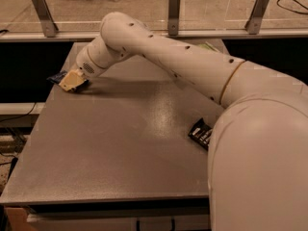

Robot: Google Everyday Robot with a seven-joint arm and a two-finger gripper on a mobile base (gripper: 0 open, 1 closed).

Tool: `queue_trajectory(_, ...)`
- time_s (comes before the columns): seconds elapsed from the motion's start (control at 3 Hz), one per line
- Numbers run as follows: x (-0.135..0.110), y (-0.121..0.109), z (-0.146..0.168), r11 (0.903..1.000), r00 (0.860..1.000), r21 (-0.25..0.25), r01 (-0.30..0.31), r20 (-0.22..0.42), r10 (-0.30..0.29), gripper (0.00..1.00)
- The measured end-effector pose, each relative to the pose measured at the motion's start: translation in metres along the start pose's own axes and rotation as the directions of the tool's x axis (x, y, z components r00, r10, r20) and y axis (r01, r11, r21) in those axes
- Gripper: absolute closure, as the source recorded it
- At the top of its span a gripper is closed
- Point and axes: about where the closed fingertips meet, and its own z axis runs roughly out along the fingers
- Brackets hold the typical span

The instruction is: Pick rxbar blueberry

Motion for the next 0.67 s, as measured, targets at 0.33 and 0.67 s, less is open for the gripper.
queue_trajectory(0.33, -0.001, 0.0, -0.001, 1.0, 1.0, 0.0, 0.0, 0.0, 0.0, 1.0)
queue_trajectory(0.67, -0.006, -0.008, -0.031, 0.9992, 0.997, 0.004, 0.039, 0.062, -0.039, 1.0)
